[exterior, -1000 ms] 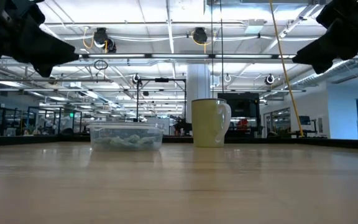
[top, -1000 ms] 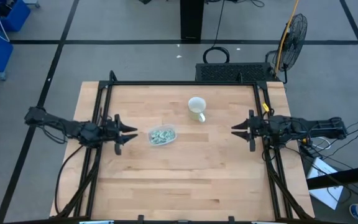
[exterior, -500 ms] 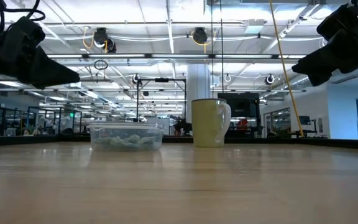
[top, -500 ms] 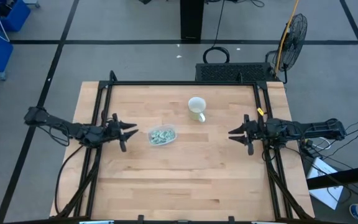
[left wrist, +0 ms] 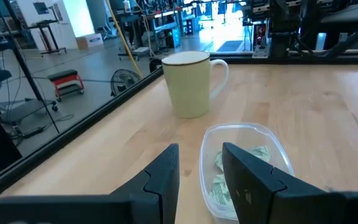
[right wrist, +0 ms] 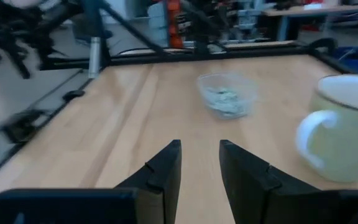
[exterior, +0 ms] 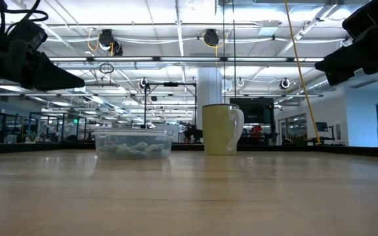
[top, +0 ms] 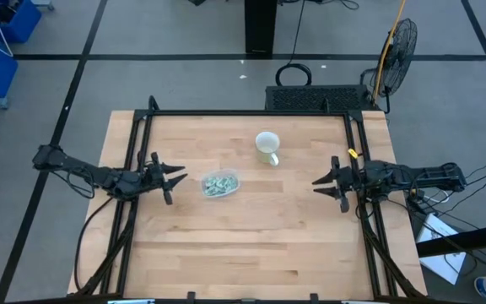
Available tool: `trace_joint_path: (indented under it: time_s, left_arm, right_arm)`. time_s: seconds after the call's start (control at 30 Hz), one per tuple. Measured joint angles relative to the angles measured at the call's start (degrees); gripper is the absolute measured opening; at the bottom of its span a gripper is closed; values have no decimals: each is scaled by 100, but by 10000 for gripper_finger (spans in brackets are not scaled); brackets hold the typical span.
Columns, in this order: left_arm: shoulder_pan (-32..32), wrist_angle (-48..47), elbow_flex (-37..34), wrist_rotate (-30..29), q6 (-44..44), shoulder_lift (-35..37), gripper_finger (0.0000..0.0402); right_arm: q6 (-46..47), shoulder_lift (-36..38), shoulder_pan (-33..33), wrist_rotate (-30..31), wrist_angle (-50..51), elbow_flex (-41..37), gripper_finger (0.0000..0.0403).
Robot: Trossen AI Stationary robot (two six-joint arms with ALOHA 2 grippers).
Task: Pick and place Stevia / Truvia into bins
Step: Return to Home Position
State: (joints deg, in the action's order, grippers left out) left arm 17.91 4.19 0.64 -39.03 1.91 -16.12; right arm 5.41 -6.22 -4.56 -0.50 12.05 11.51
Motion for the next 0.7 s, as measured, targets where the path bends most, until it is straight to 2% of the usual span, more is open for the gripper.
trace_joint_path:
  time_s: [0.13, 0.27, 0.4, 0.7]
  left_arm:
    - [0, 2, 0, 0, 0, 0, 129]
    - [0, 2, 0, 0, 0, 0, 129]
    - [0, 4, 0, 4, 2, 2, 129]
    - [0, 22, 0, 13, 2, 0, 129]
  right_arm:
    - [38, -2, 0, -807, -270, -106, 105]
    - [65, -5, -2, -1483, -1201, -570, 105]
    - [268, -10, 12, -1409, -2101, -1032, 105]
    - [355, -31, 44, -1295, -1861, -1045, 105]
